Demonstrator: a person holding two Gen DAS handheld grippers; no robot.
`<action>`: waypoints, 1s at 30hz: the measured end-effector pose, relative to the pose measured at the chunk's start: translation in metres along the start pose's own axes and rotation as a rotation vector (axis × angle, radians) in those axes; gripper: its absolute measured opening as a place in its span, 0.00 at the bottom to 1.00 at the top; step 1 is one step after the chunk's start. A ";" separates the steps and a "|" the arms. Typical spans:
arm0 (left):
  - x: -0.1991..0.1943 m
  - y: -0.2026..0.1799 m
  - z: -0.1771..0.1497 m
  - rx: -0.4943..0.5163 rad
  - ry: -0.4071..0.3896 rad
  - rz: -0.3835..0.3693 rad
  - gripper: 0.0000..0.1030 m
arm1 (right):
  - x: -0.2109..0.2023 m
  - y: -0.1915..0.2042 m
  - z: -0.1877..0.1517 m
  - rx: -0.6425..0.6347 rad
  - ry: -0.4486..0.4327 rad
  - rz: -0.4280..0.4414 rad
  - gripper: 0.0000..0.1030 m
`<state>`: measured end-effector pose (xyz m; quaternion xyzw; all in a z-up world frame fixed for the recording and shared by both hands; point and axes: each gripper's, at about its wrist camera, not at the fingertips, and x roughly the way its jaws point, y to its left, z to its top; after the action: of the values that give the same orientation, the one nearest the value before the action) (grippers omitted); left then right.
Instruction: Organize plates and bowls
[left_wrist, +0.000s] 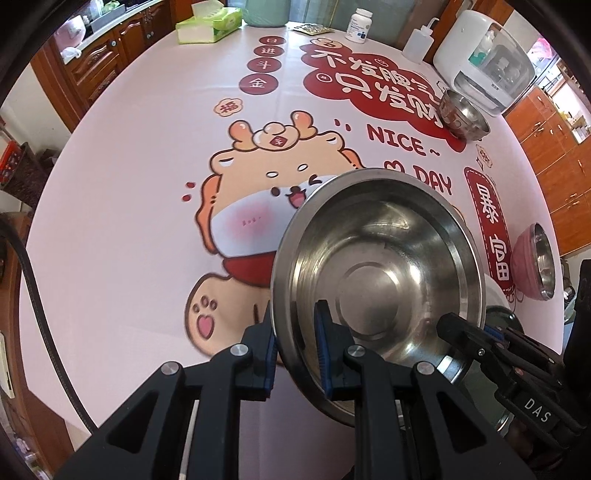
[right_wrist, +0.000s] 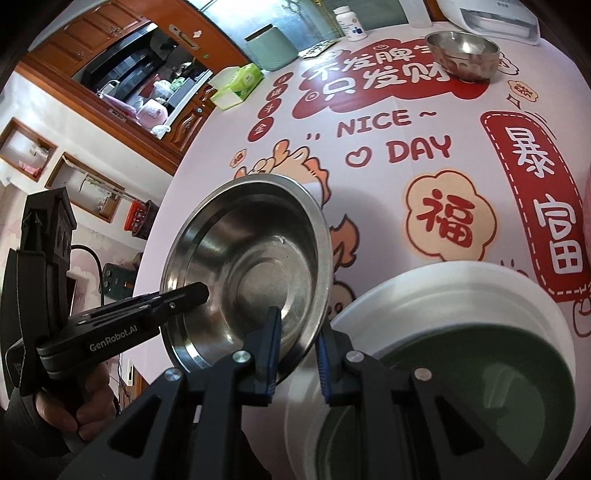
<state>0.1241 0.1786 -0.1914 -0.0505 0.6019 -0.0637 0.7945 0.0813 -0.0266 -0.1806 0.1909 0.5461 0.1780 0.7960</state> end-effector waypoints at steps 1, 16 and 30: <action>-0.003 0.002 -0.003 -0.002 -0.003 0.003 0.16 | 0.000 0.002 -0.002 -0.004 0.000 0.002 0.17; -0.022 0.024 -0.043 -0.014 -0.017 0.014 0.16 | -0.005 0.029 -0.038 -0.051 0.012 0.002 0.17; -0.017 0.030 -0.072 0.006 0.026 0.038 0.16 | 0.002 0.032 -0.064 -0.041 0.038 -0.023 0.17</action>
<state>0.0512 0.2111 -0.1993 -0.0356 0.6128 -0.0510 0.7878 0.0192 0.0091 -0.1875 0.1648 0.5595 0.1839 0.7912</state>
